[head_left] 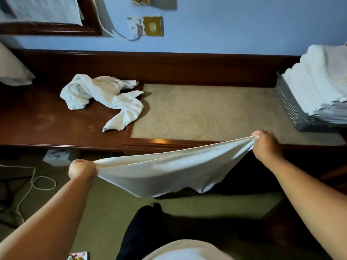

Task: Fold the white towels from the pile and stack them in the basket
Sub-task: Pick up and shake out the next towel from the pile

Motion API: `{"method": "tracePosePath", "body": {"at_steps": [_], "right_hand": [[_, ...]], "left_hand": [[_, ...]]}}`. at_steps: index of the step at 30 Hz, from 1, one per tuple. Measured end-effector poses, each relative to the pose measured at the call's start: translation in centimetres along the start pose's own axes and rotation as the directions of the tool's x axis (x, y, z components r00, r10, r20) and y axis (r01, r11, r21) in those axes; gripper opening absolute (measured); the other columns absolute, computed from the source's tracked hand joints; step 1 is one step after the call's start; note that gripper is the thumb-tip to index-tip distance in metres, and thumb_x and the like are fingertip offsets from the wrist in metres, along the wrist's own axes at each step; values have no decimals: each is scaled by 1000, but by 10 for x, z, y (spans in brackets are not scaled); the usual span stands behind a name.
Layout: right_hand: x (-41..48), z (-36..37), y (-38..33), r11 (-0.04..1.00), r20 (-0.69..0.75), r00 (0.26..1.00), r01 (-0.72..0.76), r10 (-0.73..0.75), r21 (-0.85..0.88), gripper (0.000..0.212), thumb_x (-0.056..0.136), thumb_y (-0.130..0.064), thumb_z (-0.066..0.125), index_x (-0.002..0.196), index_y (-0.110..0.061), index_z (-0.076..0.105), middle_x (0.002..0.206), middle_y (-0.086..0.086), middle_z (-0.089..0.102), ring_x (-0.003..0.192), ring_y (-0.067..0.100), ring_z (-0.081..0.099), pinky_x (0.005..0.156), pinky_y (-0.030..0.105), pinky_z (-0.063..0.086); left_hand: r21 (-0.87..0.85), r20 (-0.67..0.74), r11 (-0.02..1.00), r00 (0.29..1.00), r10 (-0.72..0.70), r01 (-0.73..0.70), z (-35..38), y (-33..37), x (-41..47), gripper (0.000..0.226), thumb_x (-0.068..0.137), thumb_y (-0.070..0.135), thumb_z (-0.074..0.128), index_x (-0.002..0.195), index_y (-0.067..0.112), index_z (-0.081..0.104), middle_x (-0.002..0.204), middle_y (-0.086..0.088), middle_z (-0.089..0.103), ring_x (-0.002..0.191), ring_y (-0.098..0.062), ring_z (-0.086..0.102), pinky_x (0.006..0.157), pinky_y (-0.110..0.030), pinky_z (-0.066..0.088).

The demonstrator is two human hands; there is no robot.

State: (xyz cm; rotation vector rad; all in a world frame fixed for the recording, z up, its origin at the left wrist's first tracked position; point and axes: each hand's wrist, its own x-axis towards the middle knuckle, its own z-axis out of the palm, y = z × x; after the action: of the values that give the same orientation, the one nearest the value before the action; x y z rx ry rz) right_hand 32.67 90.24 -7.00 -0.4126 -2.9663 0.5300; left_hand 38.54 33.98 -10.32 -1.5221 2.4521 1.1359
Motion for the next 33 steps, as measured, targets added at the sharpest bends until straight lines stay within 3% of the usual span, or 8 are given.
{"method": "tracePosePath", "body": {"at_steps": [3,7,12,16,18,22,24,33], "right_hand": [[-2,-15,-17,995,-77,993,89,-92,-40,32,89,-3,55,116,-13,68,117,20,58,103,44,60,87,47,51],[-4,-31,-58,901,-239,878,434,-416,26,28,90,-1,54,111,-13,68,108,15,60,105,38,55,85,45,51],[-10,-57,-71,838,-355,873,447,-334,312,29,92,1,50,115,-14,61,115,1,53,97,8,51,86,17,37],[-26,-67,-90,759,-294,883,467,-367,454,29,92,-3,57,110,-26,58,109,-8,60,93,5,58,82,15,44],[-36,-67,-107,714,-243,881,471,-405,517,27,91,-7,63,105,-29,56,99,-7,63,88,9,61,77,19,48],[-45,-64,-144,677,-163,901,412,-401,610,23,87,-13,73,97,-23,55,88,-7,63,78,8,63,70,16,48],[-47,-59,-160,642,-138,909,379,-393,667,24,85,-17,77,96,-22,56,86,-6,65,78,9,66,70,19,51],[-70,-12,-189,461,-51,983,128,-176,878,15,92,-35,69,99,-28,59,92,-3,67,85,11,65,76,32,53]], "left_hand": [[136,-54,985,992,112,-104,3,-4,-6,18,88,0,58,102,-1,70,101,-25,69,98,-45,64,78,-40,47],[52,-56,980,979,196,-193,22,14,-25,20,83,-2,57,95,9,68,99,-14,64,94,-35,59,82,-37,48],[108,-21,966,971,237,-234,32,46,-18,18,81,-1,57,83,12,68,96,-17,69,90,-35,61,82,-41,55],[93,105,905,908,407,-416,63,95,-55,14,86,6,58,94,15,65,98,-9,67,91,-30,60,74,-36,47],[-74,230,790,760,608,-609,81,124,-92,11,89,15,66,99,18,63,93,-3,66,88,-26,63,73,-35,46],[-509,542,491,180,821,-707,86,154,-172,38,91,39,71,127,31,60,123,12,64,111,-7,62,88,-26,51],[-595,501,401,68,863,-697,83,156,-187,32,93,45,67,117,25,64,106,4,69,98,-17,66,81,-41,55],[-757,370,422,205,906,-499,43,189,-174,23,96,33,62,98,10,68,89,-20,68,79,-23,61,68,-51,51]]}}
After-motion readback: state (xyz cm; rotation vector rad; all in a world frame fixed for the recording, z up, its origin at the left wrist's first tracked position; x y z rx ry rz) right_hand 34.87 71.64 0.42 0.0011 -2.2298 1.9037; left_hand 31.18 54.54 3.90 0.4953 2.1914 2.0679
